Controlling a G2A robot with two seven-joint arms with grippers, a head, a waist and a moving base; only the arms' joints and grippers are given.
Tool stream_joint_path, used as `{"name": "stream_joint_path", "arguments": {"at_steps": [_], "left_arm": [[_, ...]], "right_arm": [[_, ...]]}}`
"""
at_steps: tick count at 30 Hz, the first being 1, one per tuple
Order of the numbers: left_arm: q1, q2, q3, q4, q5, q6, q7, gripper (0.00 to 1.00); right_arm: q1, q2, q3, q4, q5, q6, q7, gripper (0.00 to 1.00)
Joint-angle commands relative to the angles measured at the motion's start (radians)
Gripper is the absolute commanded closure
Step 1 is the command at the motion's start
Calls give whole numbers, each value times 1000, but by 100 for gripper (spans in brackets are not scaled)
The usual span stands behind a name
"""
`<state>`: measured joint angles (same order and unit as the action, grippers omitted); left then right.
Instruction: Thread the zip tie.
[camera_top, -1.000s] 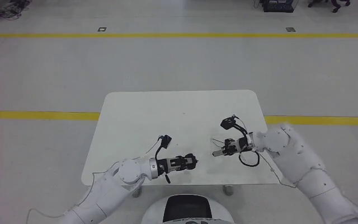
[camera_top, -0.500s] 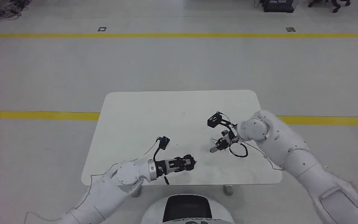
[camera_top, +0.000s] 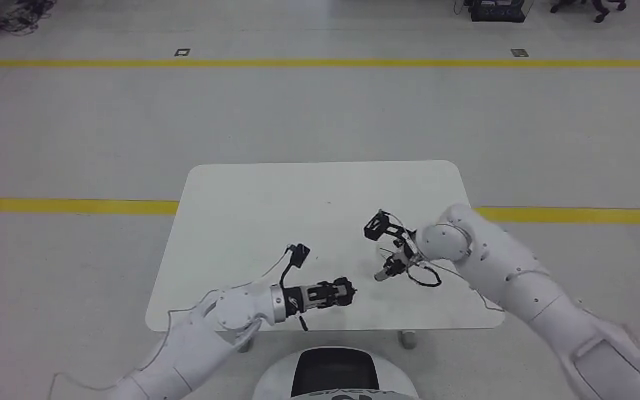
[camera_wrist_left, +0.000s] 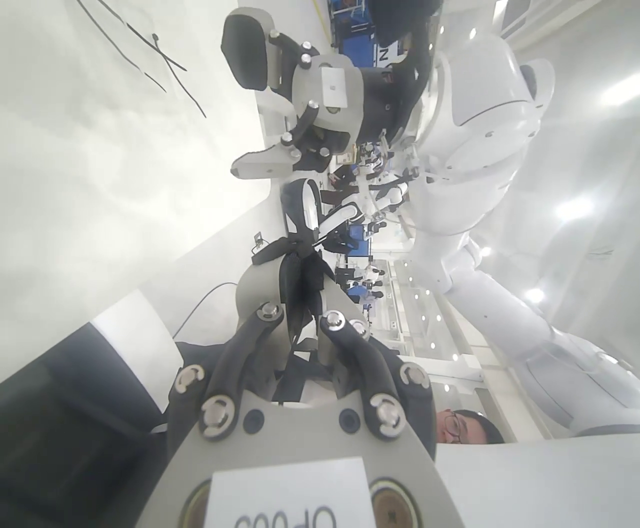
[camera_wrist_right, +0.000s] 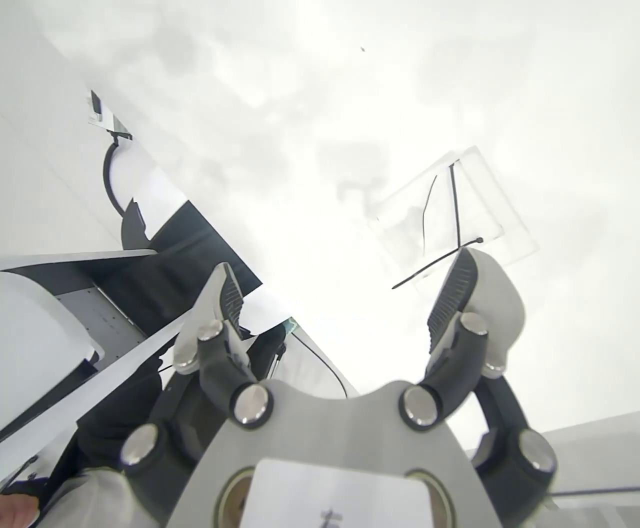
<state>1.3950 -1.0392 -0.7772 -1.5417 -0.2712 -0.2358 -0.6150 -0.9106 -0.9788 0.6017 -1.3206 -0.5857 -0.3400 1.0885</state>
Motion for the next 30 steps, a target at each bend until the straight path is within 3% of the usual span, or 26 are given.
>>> {"name": "stream_joint_path", "arguments": {"at_steps": [1, 3, 18, 19, 20, 21, 27, 30], "left_arm": [[2, 0, 1, 3, 2, -2, 4, 100], [7, 2, -2, 4, 4, 0, 9, 100], [14, 6, -5, -8, 1, 3, 15, 100], [15, 7, -6, -7, -1, 1, 15, 100], [17, 8, -8, -6, -5, -3, 15, 100], [19, 8, -9, -7, -5, -4, 14, 100], [19, 9, -10, -7, -4, -5, 14, 100], [19, 9, -10, -7, -4, -5, 14, 100]], "right_arm": [[22, -3, -34, 24, 3, 0, -14, 0], [48, -5, -75, 37, -2, 0, -31, 0], [47, -3, -55, 51, -81, 0, -77, 0], [48, -5, -55, 55, -87, 0, -77, 13], [51, -7, -57, 60, -90, 0, -78, 42], [53, -10, -59, 64, -91, 0, -78, 51], [67, -32, -83, 110, -108, 0, -91, 78], [72, -47, -94, 137, -115, 12, -98, 80]]}}
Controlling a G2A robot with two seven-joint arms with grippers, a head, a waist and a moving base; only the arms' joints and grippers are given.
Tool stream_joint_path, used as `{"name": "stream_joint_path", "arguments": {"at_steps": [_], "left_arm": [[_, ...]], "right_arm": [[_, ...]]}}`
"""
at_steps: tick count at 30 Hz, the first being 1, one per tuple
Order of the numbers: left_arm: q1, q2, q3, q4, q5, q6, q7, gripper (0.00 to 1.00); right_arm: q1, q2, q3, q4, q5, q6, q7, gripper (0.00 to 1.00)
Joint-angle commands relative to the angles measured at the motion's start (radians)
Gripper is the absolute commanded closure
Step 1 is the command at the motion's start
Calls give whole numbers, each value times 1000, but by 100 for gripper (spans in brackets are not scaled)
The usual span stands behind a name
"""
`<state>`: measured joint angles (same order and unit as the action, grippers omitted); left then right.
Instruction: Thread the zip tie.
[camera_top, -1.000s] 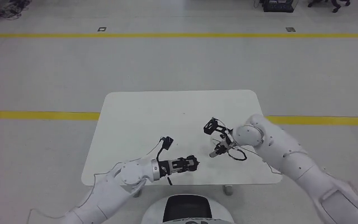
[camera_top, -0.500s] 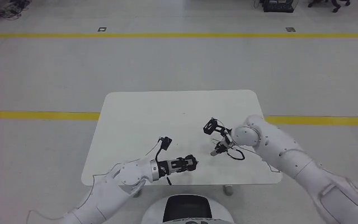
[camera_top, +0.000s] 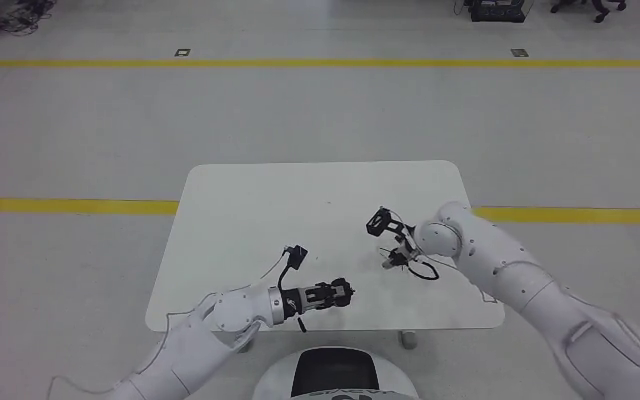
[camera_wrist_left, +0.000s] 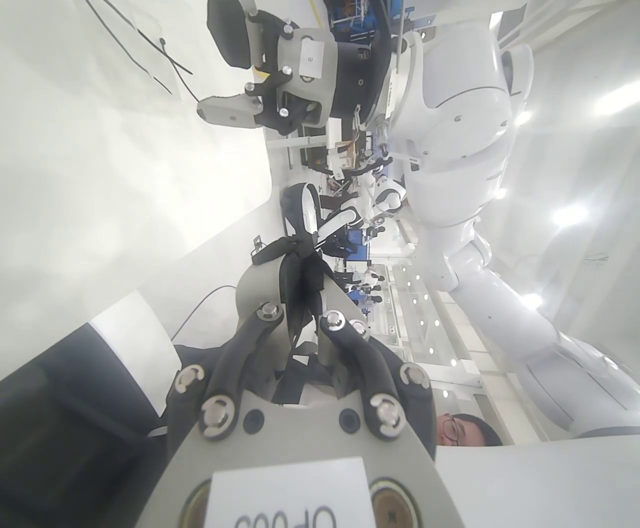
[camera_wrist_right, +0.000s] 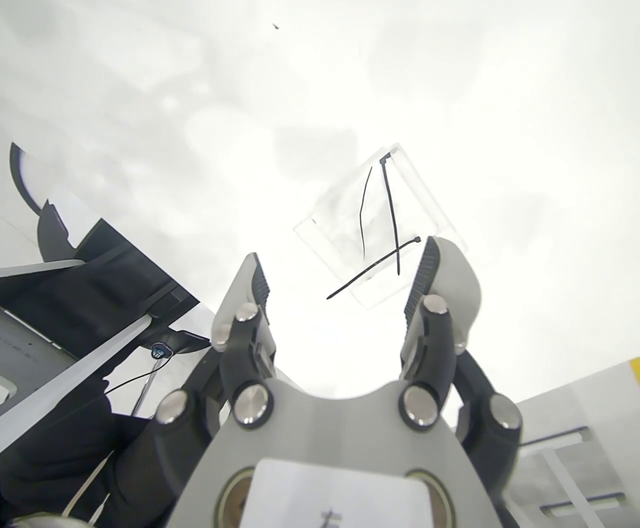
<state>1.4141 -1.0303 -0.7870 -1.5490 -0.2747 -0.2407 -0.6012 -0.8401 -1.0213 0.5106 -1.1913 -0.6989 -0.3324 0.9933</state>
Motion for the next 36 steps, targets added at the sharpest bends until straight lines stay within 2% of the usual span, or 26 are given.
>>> {"name": "stream_joint_path", "arguments": {"at_steps": [1, 5, 8, 15, 20, 26, 36], "left_arm": [[0, 0, 0, 0, 0, 0, 0, 100], [0, 0, 0, 0, 0, 0, 0, 100], [0, 0, 0, 0, 0, 0, 0, 100], [0, 0, 0, 0, 0, 0, 0, 100], [0, 0, 0, 0, 0, 0, 0, 100], [0, 0, 0, 0, 0, 0, 0, 100], [0, 0, 0, 0, 0, 0, 0, 100]], "right_arm": [[2, -8, -5, 15, -3, 6, -6, 80], [2, -25, -19, 44, -10, 12, -13, 83], [2, -39, -31, 70, -18, 14, -20, 89], [2, -68, -49, 121, -42, 17, -56, 89], [-4, -87, -60, 145, -88, 43, -109, 87], [-6, -108, -68, 178, -109, 55, -125, 83], [-11, -135, -67, 212, -161, 95, -174, 85]]}}
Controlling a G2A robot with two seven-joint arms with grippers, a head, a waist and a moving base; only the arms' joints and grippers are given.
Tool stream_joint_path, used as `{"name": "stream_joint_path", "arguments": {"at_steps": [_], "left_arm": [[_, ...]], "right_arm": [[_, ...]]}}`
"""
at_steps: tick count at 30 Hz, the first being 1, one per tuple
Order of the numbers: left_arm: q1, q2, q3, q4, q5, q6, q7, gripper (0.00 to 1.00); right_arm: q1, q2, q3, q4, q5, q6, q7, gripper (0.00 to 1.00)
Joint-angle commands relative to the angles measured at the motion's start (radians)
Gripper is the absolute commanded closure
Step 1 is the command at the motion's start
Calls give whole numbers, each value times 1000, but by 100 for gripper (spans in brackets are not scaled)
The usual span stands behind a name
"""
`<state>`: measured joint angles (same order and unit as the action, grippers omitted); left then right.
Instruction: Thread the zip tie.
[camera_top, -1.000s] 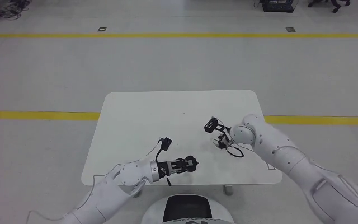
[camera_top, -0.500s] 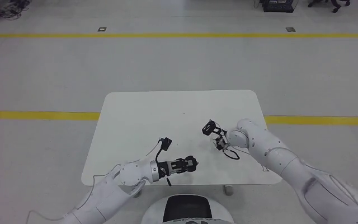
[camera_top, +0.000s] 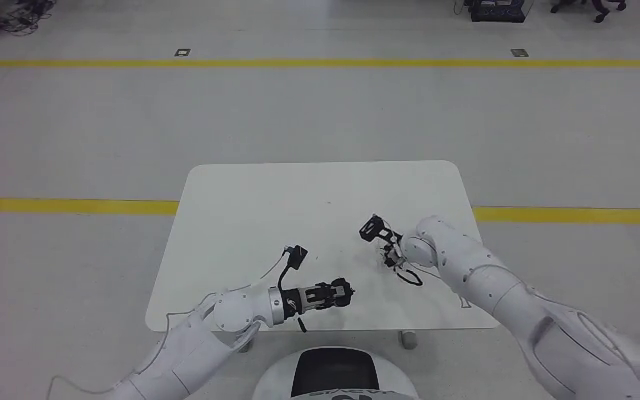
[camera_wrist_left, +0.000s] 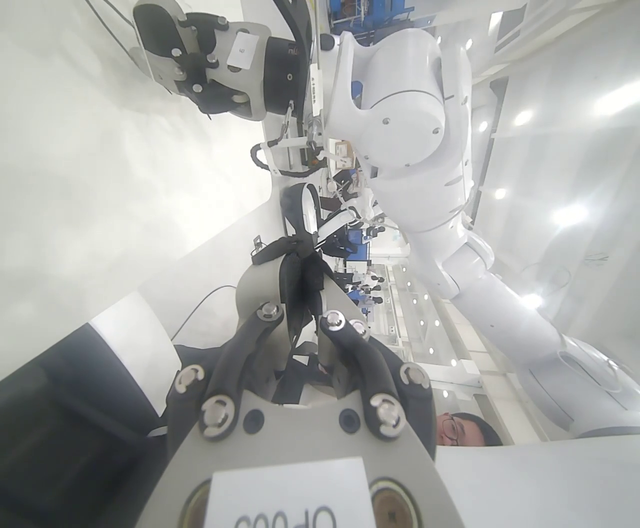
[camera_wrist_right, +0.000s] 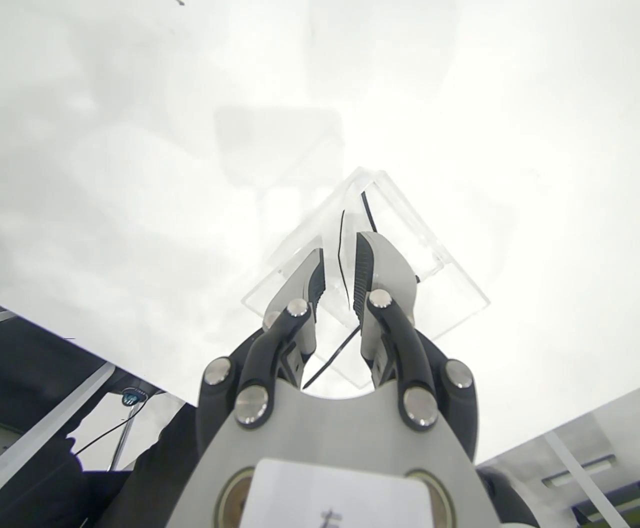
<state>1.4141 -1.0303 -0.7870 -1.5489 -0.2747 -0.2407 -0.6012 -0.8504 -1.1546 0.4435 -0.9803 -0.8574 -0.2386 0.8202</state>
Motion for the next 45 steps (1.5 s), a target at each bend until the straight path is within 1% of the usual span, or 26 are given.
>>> {"name": "stream_joint_path", "arguments": {"at_steps": [1, 7, 12, 19, 22, 25, 26, 31, 35, 38, 42, 45], "left_arm": [[0, 0, 0, 0, 0, 0, 0, 100], [0, 0, 0, 0, 0, 0, 0, 100], [0, 0, 0, 0, 0, 0, 0, 100], [0, 0, 0, 0, 0, 0, 0, 100], [0, 0, 0, 0, 0, 0, 0, 100], [0, 0, 0, 0, 0, 0, 0, 100], [0, 0, 0, 0, 0, 0, 0, 100], [0, 0, 0, 0, 0, 0, 0, 100], [0, 0, 0, 0, 0, 0, 0, 100], [0, 0, 0, 0, 0, 0, 0, 100], [0, 0, 0, 0, 0, 0, 0, 100], [0, 0, 0, 0, 0, 0, 0, 100]], "right_arm": [[-1, -4, 1, 4, -5, 1, -2, 85], [-1, -20, 3, 31, -17, -10, -14, 85], [-2, -34, 6, 57, -25, -15, -29, 87], [-3, -52, 9, 79, -41, -8, -34, 93], [-2, -59, 9, 88, -51, -9, -30, 93], [-1, -65, 11, 96, -57, -8, -25, 96], [-1, -67, 12, 100, -59, -7, -23, 100], [1, -73, 24, 111, -61, -17, -21, 100], [2, -65, 52, 101, -44, -47, -13, 100], [-2, -51, 83, 82, -31, -70, 1, 100], [-22, -23, 134, 36, -22, -88, 17, 100], [-48, 4, 184, -15, -11, -101, 21, 100]]}}
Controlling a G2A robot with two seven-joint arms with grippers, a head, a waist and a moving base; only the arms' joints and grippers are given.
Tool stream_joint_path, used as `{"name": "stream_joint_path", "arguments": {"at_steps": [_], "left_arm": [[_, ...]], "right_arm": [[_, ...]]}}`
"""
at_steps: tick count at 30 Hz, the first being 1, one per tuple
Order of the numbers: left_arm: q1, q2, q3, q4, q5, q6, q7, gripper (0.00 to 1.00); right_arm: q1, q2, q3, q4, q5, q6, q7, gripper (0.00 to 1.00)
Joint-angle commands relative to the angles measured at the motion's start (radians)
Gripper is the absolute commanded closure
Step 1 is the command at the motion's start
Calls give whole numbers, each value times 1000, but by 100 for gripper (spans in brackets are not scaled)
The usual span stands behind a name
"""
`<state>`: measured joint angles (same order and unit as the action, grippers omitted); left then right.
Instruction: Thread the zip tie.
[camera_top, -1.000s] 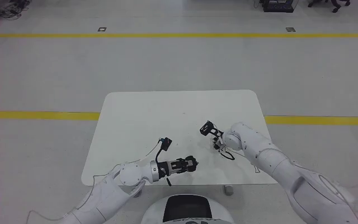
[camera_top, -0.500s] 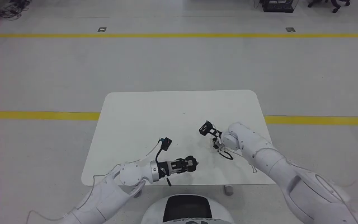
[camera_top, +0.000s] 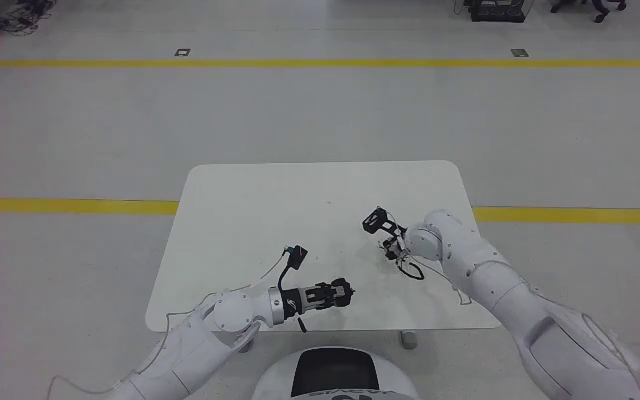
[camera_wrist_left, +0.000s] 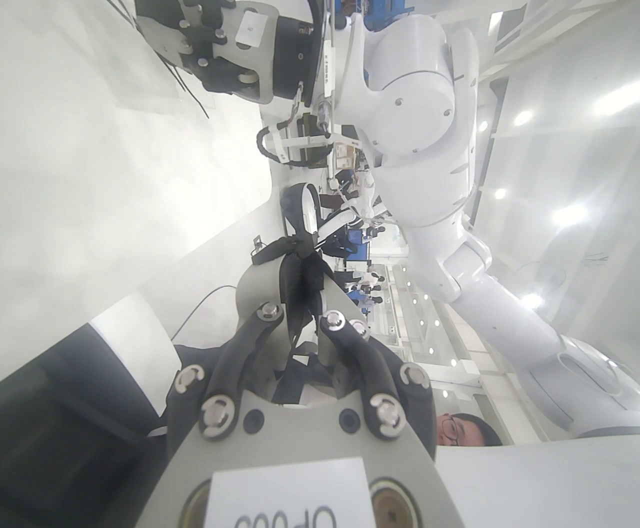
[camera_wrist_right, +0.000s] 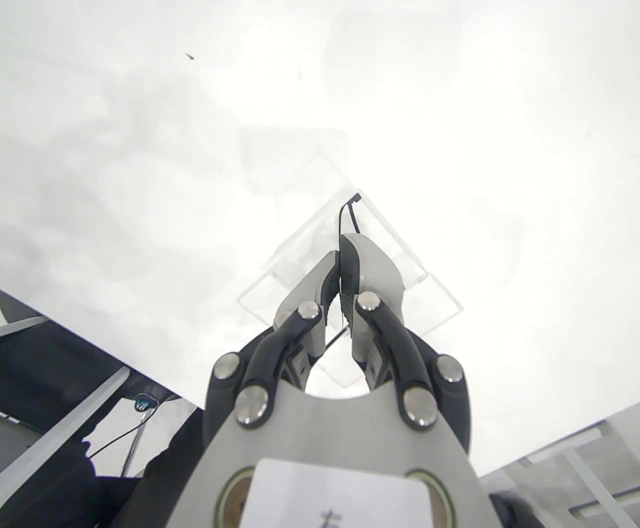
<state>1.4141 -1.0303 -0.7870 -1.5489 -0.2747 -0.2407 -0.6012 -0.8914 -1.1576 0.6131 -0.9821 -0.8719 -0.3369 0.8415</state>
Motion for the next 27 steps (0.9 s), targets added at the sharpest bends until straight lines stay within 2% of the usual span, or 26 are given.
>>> {"name": "stream_joint_path", "arguments": {"at_steps": [1, 8, 14, 17, 18, 27], "left_arm": [[0, 0, 0, 0, 0, 0, 0, 100], [0, 0, 0, 0, 0, 0, 0, 100], [0, 0, 0, 0, 0, 0, 0, 100], [0, 0, 0, 0, 0, 0, 0, 100], [0, 0, 0, 0, 0, 0, 0, 100], [0, 0, 0, 0, 0, 0, 0, 100]], "right_arm": [[-21, 18, 37, -39, 12, -3, -7, 100], [-135, 99, 183, -207, 96, -3, -68, 100], [-227, 159, 271, -329, 146, -3, -107, 100], [-273, 190, 307, -415, 228, -3, -111, 100], [-280, 196, 308, -436, 257, -3, -102, 100], [-280, 196, 308, -436, 257, -3, -102, 100]]}}
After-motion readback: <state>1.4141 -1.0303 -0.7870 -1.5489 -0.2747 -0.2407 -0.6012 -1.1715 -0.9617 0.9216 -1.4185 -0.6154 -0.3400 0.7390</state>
